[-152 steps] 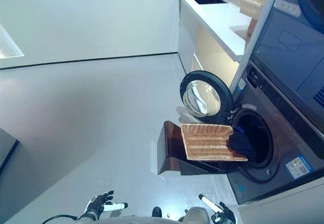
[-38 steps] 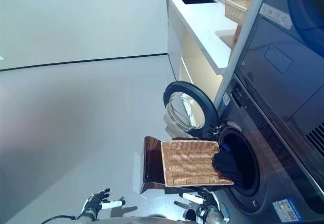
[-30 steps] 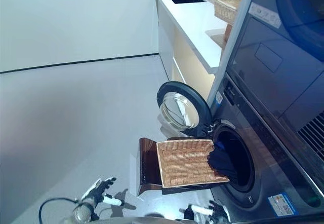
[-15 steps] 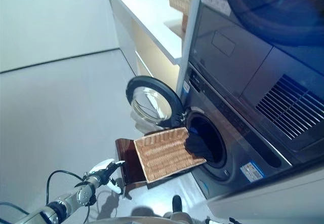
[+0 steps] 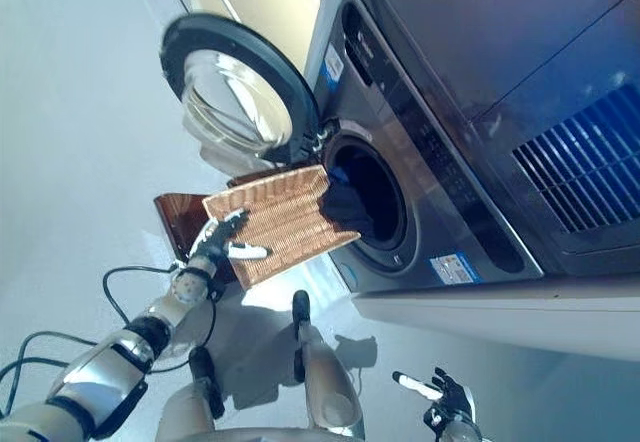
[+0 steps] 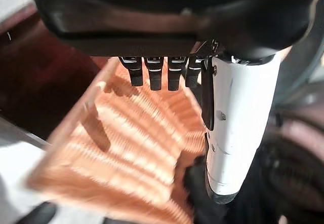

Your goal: Pick up the clothes and place them into the washing machine

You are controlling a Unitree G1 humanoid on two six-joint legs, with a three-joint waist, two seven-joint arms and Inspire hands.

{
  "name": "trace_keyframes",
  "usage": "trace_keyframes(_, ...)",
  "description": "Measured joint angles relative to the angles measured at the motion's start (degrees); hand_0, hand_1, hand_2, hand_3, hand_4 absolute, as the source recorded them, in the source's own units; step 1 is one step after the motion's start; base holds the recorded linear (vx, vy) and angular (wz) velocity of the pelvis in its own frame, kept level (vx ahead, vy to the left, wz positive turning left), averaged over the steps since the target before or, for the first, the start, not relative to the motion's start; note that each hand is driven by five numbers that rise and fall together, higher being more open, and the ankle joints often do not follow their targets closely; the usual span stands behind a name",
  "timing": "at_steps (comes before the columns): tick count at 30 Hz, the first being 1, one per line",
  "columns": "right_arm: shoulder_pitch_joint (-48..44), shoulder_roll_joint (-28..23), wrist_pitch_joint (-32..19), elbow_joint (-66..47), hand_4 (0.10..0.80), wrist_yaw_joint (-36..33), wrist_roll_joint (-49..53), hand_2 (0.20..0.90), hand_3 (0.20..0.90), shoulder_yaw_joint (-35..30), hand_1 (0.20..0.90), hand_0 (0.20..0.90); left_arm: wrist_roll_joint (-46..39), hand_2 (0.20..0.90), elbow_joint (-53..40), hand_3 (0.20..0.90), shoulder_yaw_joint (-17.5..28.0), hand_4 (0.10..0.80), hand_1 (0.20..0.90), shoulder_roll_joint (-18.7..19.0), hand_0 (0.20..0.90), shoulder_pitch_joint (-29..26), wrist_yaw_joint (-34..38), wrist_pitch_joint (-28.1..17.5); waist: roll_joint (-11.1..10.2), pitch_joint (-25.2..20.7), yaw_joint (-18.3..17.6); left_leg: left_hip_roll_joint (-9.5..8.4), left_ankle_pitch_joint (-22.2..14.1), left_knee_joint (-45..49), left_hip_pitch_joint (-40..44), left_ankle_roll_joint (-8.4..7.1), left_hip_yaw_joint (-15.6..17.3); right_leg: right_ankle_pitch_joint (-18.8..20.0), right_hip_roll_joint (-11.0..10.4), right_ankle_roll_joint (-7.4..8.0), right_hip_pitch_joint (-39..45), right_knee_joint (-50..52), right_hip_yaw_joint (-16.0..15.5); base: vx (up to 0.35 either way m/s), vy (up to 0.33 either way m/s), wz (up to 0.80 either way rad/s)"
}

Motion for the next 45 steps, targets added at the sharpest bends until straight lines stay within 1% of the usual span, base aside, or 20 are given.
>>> trace_keyframes(3, 0.0, 0.6, -0.2, -2.1, 0.800, -0.1, 0.0, 0.900, 0.900, 2.1, 0.900, 0.900, 1.5, 0.900, -0.1, 0.900, -0.3, 0.800, 0.900, 0.3, 0.900, -2.6, 2.3, 0.2, -0.8, 0.7, -1.0, 1.03, -2.8, 4.2, -2.1, -0.06, -0.7, 0.8, 1.1, -0.03, -0.8, 0.4, 0.6, -0.024, 0.002, -0.21)
trace_keyframes(8, -0.1, 1.5, -1.7, -4.6, 0.800, -0.1, 0.0, 0.900, 0.900, 4.8, 0.900, 0.900, 14.1, 0.900, -0.2, 0.900, -3.7, 0.800, 0.900, 1.6, 0.900, -8.5, 6.7, 1.6, -2.9, 1.8, -2.1, 2.13, -5.9, 9.7, -5.6, 0.40, -0.9, 0.8, 1.7, 0.03, -2.7, 1.2, 0.9, -0.003, -0.028, -0.14)
trace_keyframes(10, -0.1, 1.5, -2.2, -4.0, 0.800, -0.3, 0.5, 0.900, 0.900, 5.7, 0.900, 0.900, 18.7, 0.900, -1.6, 0.900, -5.7, 0.800, 0.900, 1.5, 0.900, -9.8, 8.6, 2.5, -3.1, 1.9, -2.1, 2.29, -6.5, 11.0, -7.3, 0.56, -1.4, -0.3, 1.6, 0.03, -3.7, 1.4, 0.7, 0.016, -0.049, 0.03)
trace_keyframes(12, -0.2, 1.7, -2.5, -4.0, 0.800, -0.3, 0.6, 0.900, 0.900, 6.4, 0.900, 0.900, 23.9, 0.900, -3.6, 0.900, -7.2, 0.800, 0.900, 1.6, 0.900, -10.8, 10.7, 3.5, -3.6, 1.9, -2.2, 2.33, -6.8, 12.1, -9.3, 0.81, -1.7, -0.3, 1.5, 0.05, -5.4, 1.8, 0.4, 0.026, -0.046, 0.01)
trace_keyframes(15, -0.4, 2.7, -2.9, -3.9, 0.800, -1.3, 0.7, 0.900, 0.900, 6.5, 0.900, 0.900, 29.0, 0.900, -3.9, 0.900, -8.2, 0.800, 0.900, 0.7, 0.900, -10.7, 13.7, 5.9, -4.4, 2.2, -3.1, 2.58, -7.1, 12.6, -9.4, 0.79, -2.2, 0.2, 1.7, 0.01, -5.5, 2.3, 0.0, 0.012, -0.031, 0.01)
trace_keyframes(17, -0.5, 3.4, -3.8, -4.0, 0.800, -1.5, 1.1, 0.900, 0.900, 6.6, 0.900, 0.900, 31.7, 0.900, -3.9, 0.900, -9.3, 0.800, 0.900, 0.5, 0.900, -10.6, 15.0, 6.3, -4.6, 2.2, -3.2, 2.71, -7.3, 12.6, -9.4, 0.67, -2.3, 0.2, 1.9, 0.03, -5.4, 2.3, 0.0, -0.002, 0.004, -0.03)
trace_keyframes(23, -0.9, 4.1, -3.8, -3.9, 0.800, -2.4, 1.0, 0.900, 0.900, 8.2, 0.900, 0.900, 32.7, 0.900, -3.9, 0.900, -10.1, 0.800, 0.900, -0.9, 0.900, -9.6, 15.4, 6.8, -5.0, 2.1, -3.1, 2.92, -7.4, 11.6, -6.5, 0.46, -1.7, 0.2, 2.3, 0.07, -3.8, 2.6, 0.1, 0.025, 0.012, -0.10)
trace_keyframes(25, -0.9, 4.4, -3.6, -3.2, 0.800, -2.8, 0.9, 0.900, 0.900, 8.2, 0.900, 0.900, 30.5, 0.900, -3.7, 0.900, -9.9, 0.800, 0.900, -1.0, 0.900, -7.5, 15.0, 6.1, -5.0, 2.2, -2.1, 1.99, -6.9, 8.4, -2.2, 0.17, -1.5, 0.2, 1.5, -0.06, -1.3, 2.0, 0.7, 0.065, 0.038, -0.21)
trace_keyframes(26, -0.8, 4.3, -3.6, -2.6, 0.800, -2.8, 0.9, 0.900, 0.900, 8.2, 0.900, 0.900, 29.4, 0.900, -3.0, 0.900, -9.9, 0.800, 0.900, -1.7, 0.900, -6.5, 14.8, 6.0, -4.8, 2.1, -1.8, 1.61, -6.5, 7.0, -0.5, 0.11, -1.4, 0.2, 1.8, -0.10, -0.1, 1.4, 0.8, 0.103, 0.053, -0.05)
trace_keyframes(27, -1.0, 4.5, -3.5, -1.5, 0.800, -3.0, 0.5, 0.900, 0.900, 8.1, 0.900, 0.900, 27.5, 0.900, -1.6, 0.900, -8.5, 0.800, 0.900, -2.0, 0.900, -5.2, 14.1, 4.7, -4.0, 2.0, -1.1, 1.15, -5.7, 5.4, 1.1, 0.09, -1.6, -0.2, 1.2, -0.53, 1.3, 0.8, 0.6, 0.139, 0.078, 0.04)
trace_keyframes(29, -1.0, 4.5, -2.7, -0.5, 0.800, -3.5, 0.4, 0.900, 0.900, 7.9, 0.900, 0.900, 22.5, 0.900, 0.5, 0.900, -4.6, 0.800, 0.900, -3.7, 0.900, -1.6, 12.9, 4.2, -2.3, 1.9, 0.1, 0.46, -4.0, 1.5, 4.9, 0.05, -1.6, -0.3, 0.5, -0.63, 3.8, -0.1, 0.2, 0.120, 0.055, 0.14)
trace_keyframes(30, -1.0, 4.4, -2.4, 0.5, 0.800, -3.6, 0.4, 0.900, 0.900, 7.4, 0.900, 0.900, 20.0, 0.900, 1.7, 0.900, -2.1, 0.800, 0.900, -4.0, 0.900, 1.4, 12.1, 3.9, -0.5, 1.4, 0.7, 0.11, -2.9, -0.9, 6.8, 0.05, -1.7, -0.4, 0.3, -0.70, 5.1, -0.8, -0.1, 0.115, 0.024, 0.13)
trace_keyframes(31, -1.2, 4.3, -2.3, 1.0, 0.800, -3.6, 0.3, 0.900, 0.900, 7.2, 0.900, 0.900, 18.4, 0.900, 2.3, 0.900, -0.4, 0.800, 0.900, -4.7, 0.900, 3.3, 11.3, 3.5, 0.6, 1.1, 1.1, -0.06, -2.2, -2.7, 8.2, -0.08, -1.5, -0.7, 0.3, -0.77, 5.8, -1.2, -0.2, 0.113, 0.017, 0.12)
trace_keyframes(35, -1.5, 4.2, -1.6, 3.0, 0.800, -3.4, -1.3, 0.900, 0.900, 6.1, 0.900, 0.900, 9.6, 0.900, 6.9, 0.900, 10.6, 0.800, 0.900, -3.6, 0.900, 16.0, 8.4, 3.4, 8.0, -1.8, 4.7, 0.12, 1.5, -10.9, 14.6, -0.94, -2.6, -0.4, 0.8, -0.83, 10.8, -4.0, -2.6, 0.108, -0.014, 0.18)
trace_keyframes(38, -2.6, 3.4, -0.9, 3.9, 0.800, -3.5, -3.6, 0.900, 0.900, 6.5, 0.900, 0.900, 6.4, 0.900, 9.5, 0.900, 15.2, 0.800, 0.900, -3.4, 0.900, 23.6, 7.1, 3.5, 12.0, -4.1, 8.0, 0.32, 2.9, -14.2, 17.6, -1.08, -3.3, -0.5, 0.9, -0.91, 14.4, -6.3, -4.4, 0.083, -0.027, 0.26)
trace_keyframes(40, -2.3, 2.8, -0.1, 3.7, 0.800, -3.4, -6.2, 0.900, 0.900, 8.3, 0.900, 0.900, 4.5, 0.900, 9.7, 0.900, 18.2, 0.800, 0.900, -3.6, 0.900, 27.8, 6.4, 3.6, 13.4, -5.4, 9.4, 0.25, 3.3, -15.1, 19.1, -1.08, -4.0, -0.9, 0.8, -0.87, 15.9, -6.3, -4.9, 0.068, -0.025, 0.32)
trace_keyframes(41, -2.7, 2.7, 0.2, 2.6, 0.800, -3.6, -7.9, 0.900, 0.900, 10.1, 0.900, 0.900, 3.8, 0.900, 9.7, 0.900, 18.8, 0.800, 0.900, -3.9, 0.900, 29.8, 6.0, 3.5, 13.7, -6.0, 10.6, 0.13, 3.7, -15.6, 19.4, -0.99, -4.9, -1.1, 0.4, -0.80, 16.8, -6.3, -6.4, 0.061, -0.031, 0.32)
trace_keyframes(42, -3.4, 2.7, 0.3, 2.2, 0.800, -3.6, -9.0, 0.900, 0.900, 11.0, 0.900, 0.900, 3.5, 0.900, 9.8, 0.900, 18.8, 0.800, 0.900, -3.6, 0.900, 30.7, 5.8, 3.4, 13.9, -6.2, 11.9, 0.08, 3.9, -15.8, 19.3, -0.91, -5.3, -1.2, 0.3, -0.75, 17.3, -6.3, -6.9, 0.060, -0.056, 0.59)
trace_keyframes(43, -3.7, 1.9, 2.1, 0.5, 0.800, -3.1, -10.3, 0.900, 0.900, 13.5, 0.900, 0.900, 3.3, 0.900, 9.7, 0.900, 20.1, 0.800, 0.900, -4.3, 0.900, 31.7, 4.4, 3.2, 13.8, -6.8, 12.6, -0.03, 4.1, -16.2, 19.1, -0.82, -7.4, -1.9, -0.2, -0.36, 18.5, -6.3, -9.3, 0.047, -0.052, 0.92)
trace_keyframes(45, -3.9, 0.4, 3.1, -3.1, 0.800, -2.2, -12.1, 0.900, 0.900, 14.6, 0.900, 0.900, 3.1, 0.900, 9.4, 0.900, 20.4, 0.800, 0.900, -5.1, 0.900, 33.6, 2.6, 3.5, 13.5, -8.8, 15.1, 0.10, 5.4, -16.9, 17.5, -0.52, -10.8, -2.8, -0.9, -0.41, 19.8, -6.3, -13.5, 0.078, -0.069, 1.18)
